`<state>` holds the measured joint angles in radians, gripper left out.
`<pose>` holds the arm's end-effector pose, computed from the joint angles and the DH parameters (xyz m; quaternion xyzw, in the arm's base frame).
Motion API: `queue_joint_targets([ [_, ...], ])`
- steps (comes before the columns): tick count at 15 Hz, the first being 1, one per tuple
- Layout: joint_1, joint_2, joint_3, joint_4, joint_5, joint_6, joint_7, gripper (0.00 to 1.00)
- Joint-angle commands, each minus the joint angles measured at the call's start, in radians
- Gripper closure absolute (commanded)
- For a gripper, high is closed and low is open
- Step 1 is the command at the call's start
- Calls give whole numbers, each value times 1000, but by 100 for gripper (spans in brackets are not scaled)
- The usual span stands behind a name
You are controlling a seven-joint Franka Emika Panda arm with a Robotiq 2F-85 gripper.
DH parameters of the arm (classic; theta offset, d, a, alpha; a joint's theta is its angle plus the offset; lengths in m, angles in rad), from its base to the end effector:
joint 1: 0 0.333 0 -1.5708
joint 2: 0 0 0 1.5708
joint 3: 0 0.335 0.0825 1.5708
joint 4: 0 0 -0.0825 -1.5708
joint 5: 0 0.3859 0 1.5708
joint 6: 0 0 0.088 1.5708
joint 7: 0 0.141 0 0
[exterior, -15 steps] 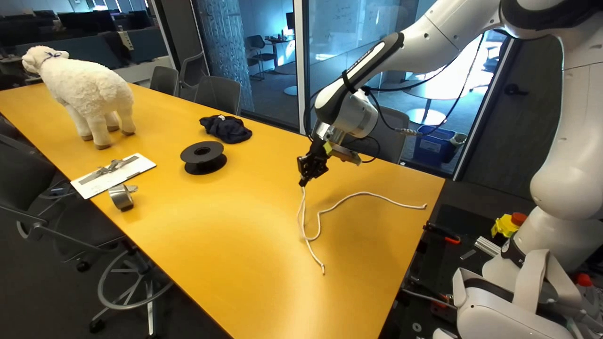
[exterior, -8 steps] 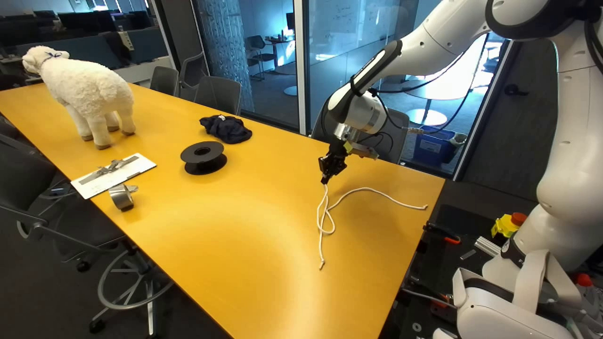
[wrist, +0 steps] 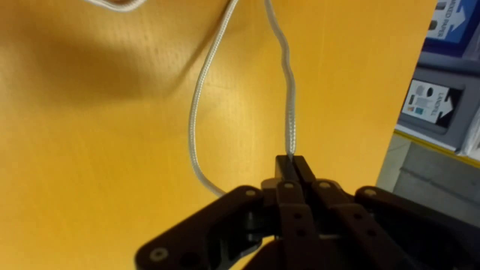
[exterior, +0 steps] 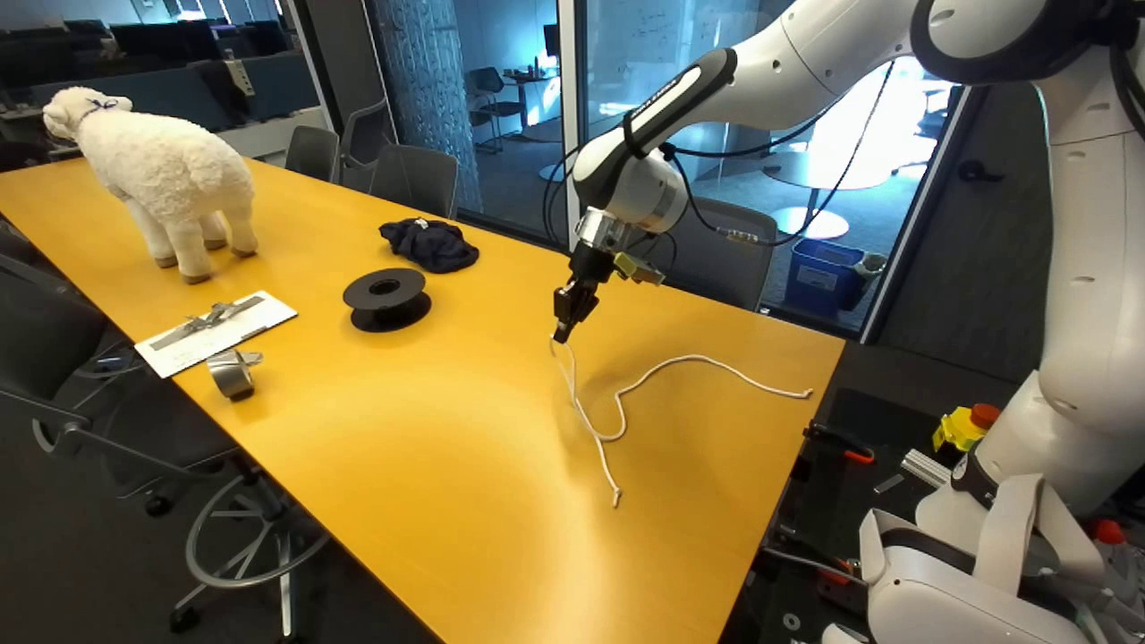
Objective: Untangle the rope.
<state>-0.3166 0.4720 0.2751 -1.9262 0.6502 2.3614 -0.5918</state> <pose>0.6383 -0.0109 0.2398 -0.9594 -0.0196 -0.0681 0.2731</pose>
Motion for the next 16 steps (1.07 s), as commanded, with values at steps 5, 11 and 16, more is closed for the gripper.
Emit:
queue_joint_targets([
  [5, 94, 74, -3, 215, 16, -179, -263, 98],
  [11, 67, 151, -40, 289, 32, -301, -509, 98],
  [16, 92, 229, -127, 347, -47, -307, -490, 98],
])
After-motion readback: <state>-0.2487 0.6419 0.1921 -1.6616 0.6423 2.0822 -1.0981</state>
